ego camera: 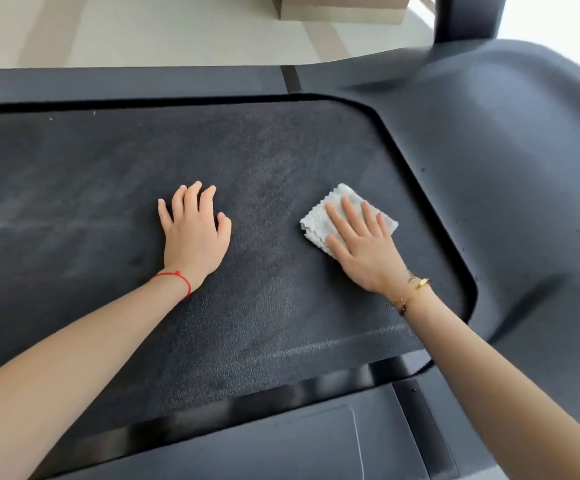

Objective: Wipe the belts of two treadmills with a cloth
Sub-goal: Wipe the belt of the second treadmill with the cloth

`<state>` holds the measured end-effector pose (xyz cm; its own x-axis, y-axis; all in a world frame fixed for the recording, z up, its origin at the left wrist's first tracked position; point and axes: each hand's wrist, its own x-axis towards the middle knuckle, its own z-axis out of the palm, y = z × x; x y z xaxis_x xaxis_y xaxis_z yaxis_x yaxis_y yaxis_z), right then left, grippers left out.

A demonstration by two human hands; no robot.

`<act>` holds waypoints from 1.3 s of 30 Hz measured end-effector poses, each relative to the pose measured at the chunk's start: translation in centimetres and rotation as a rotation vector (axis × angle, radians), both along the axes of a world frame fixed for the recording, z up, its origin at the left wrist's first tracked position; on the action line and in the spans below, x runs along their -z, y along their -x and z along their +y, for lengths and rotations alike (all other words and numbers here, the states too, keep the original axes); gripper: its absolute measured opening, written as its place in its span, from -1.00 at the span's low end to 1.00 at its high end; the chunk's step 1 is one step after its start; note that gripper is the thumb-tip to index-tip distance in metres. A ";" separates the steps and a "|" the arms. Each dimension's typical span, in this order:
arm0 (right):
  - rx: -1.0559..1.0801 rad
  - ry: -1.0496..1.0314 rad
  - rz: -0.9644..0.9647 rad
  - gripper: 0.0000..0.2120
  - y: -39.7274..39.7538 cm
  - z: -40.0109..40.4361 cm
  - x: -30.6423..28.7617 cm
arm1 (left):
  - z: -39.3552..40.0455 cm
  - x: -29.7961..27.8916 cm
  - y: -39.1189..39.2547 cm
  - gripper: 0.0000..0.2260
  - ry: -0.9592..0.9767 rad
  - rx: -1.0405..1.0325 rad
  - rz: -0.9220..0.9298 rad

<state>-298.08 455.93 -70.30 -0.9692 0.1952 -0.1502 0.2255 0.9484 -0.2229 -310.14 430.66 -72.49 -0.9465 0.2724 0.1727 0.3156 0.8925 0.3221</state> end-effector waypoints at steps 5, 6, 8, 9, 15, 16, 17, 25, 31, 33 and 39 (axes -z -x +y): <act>-0.297 0.008 0.024 -0.47 -8.8 -8.2 0.0 | -0.1 0.0 -0.2 -0.57 -0.009 0.006 0.007; -0.311 0.006 0.027 -0.47 -9.9 -9.0 0.0 | -0.1 0.0 -0.3 -0.58 -0.011 0.017 0.018; -0.306 0.000 0.035 -0.48 -10.8 -9.2 -0.1 | -0.2 -0.1 -0.4 -0.62 -0.025 0.057 0.046; -0.285 -0.004 0.036 -0.47 -11.0 -8.8 -0.2 | -0.2 -0.2 -0.5 -0.63 -0.037 0.077 0.057; 0.186 -0.078 -0.026 -0.45 -10.8 -3.4 -0.9 | -0.2 0.1 -3.3 -0.64 -0.065 0.167 0.067; 0.214 -0.074 -0.036 -0.45 -10.9 -3.5 -0.9 | -0.1 0.2 -3.5 -0.64 -0.063 0.172 0.072; 0.198 -0.066 -0.039 -0.45 -11.1 -4.2 -0.9 | -0.1 0.2 -3.5 -0.64 -0.067 0.167 0.072; 0.047 -0.022 0.010 -0.48 -15.3 -5.5 -0.7 | -0.3 0.3 -3.3 -0.63 -0.049 0.166 0.057; 0.398 -0.106 -0.027 -0.46 -12.7 -0.3 -0.8 | 0.0 0.2 -3.6 -0.62 -0.040 0.154 0.055; 0.381 -0.098 -0.012 -0.46 -12.1 -1.1 -0.4 | 0.1 0.2 -3.6 -0.62 -0.045 0.148 0.056; 0.198 -0.054 0.001 -0.49 -9.3 0.4 -0.5 | 0.1 0.4 -3.6 -0.61 -0.038 0.144 0.064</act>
<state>-288.82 456.35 -69.84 -0.9110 0.3901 -0.1335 0.4090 0.8960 -0.1730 -306.53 430.77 -72.85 -0.8850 0.3964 0.2441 0.4602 0.8240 0.3304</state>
